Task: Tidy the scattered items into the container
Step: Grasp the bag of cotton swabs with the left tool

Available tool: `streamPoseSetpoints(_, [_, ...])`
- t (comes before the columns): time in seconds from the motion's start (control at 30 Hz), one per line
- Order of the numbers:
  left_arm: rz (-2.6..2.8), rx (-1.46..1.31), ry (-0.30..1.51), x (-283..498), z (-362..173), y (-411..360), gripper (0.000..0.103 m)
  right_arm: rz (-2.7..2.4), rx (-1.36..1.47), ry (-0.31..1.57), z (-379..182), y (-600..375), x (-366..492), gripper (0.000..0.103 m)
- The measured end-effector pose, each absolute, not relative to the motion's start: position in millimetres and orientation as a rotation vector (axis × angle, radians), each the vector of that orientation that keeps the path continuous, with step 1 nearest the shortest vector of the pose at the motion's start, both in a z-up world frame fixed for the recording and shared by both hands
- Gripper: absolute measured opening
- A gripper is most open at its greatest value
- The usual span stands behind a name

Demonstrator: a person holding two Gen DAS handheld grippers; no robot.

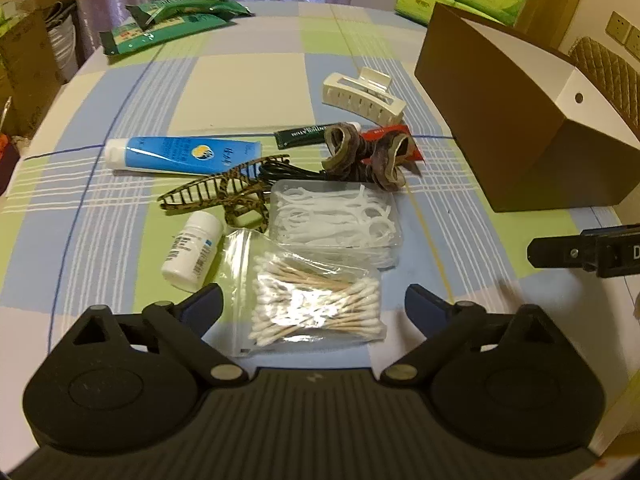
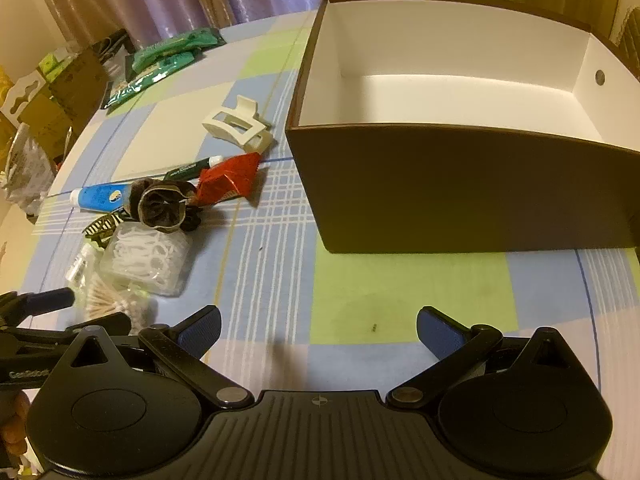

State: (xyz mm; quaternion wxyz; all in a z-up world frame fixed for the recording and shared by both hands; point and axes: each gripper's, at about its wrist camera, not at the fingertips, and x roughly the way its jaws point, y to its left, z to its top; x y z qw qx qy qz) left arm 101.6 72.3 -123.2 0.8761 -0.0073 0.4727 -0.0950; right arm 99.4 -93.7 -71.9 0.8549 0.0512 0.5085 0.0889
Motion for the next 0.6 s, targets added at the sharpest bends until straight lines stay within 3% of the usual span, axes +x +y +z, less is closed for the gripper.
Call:
streamPoseSetpoints(0.37, [-0.226,0.036,1.001,102.9,-135.5,71.1,0.072,0.178,0.110,1.091,-76.2,-91.6,99.2,0.101])
streamPoseSetpoints(0.6, [-0.244,0.052,0.990,90.8,-127.9,76.8,0.068,0.211,0.101,1.089,-76.7,-78.1,97.6,0.101])
